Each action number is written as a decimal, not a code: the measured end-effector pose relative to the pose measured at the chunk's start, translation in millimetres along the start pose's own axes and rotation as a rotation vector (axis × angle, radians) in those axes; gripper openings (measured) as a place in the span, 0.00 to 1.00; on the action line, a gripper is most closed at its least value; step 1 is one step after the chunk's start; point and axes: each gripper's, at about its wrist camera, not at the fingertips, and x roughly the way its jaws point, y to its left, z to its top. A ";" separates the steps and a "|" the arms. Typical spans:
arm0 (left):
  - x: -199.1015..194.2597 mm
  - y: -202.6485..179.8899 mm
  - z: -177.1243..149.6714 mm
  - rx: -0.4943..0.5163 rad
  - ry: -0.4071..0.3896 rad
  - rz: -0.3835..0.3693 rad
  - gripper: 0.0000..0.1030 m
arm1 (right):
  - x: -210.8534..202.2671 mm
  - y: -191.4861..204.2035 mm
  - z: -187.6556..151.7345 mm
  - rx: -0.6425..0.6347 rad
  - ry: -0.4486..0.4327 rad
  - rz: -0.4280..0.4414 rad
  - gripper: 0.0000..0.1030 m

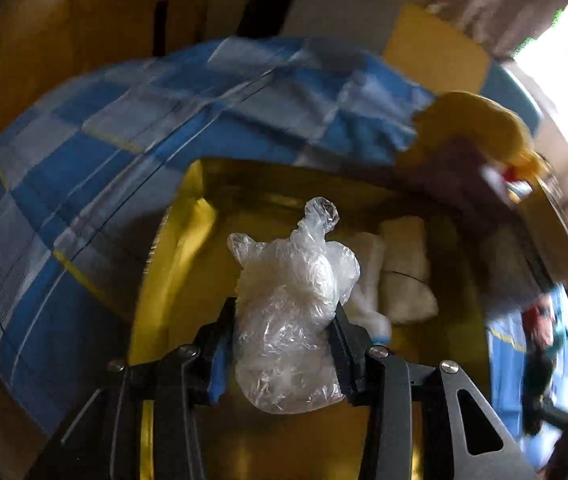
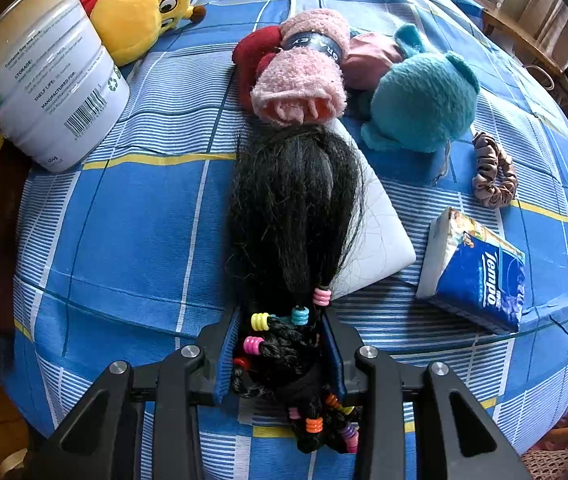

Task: Organize soft objects
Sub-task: 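Carry the plastic bag onto the gold tray and open left while right holds the wig, then withdraw the left gripper from the tray while right lifts the black wig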

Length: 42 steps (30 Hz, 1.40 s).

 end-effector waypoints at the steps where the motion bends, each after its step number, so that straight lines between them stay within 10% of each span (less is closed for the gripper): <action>1: 9.6 4.3 4.9 -0.012 0.018 0.000 0.42 | 0.0 0.4 -0.4 0.002 0.000 0.001 0.36; 18: 48.2 -0.8 32.8 0.034 0.017 0.102 0.67 | -0.1 0.5 -2.8 0.000 -0.008 -0.005 0.36; 37: -51.2 -54.2 -73.4 0.232 -0.160 0.044 0.70 | -10.4 -3.4 -8.4 0.029 -0.050 -0.010 0.33; 42: -60.2 -59.2 -86.2 0.261 -0.175 0.034 0.70 | -28.2 -17.8 -10.4 0.118 -0.088 0.147 0.33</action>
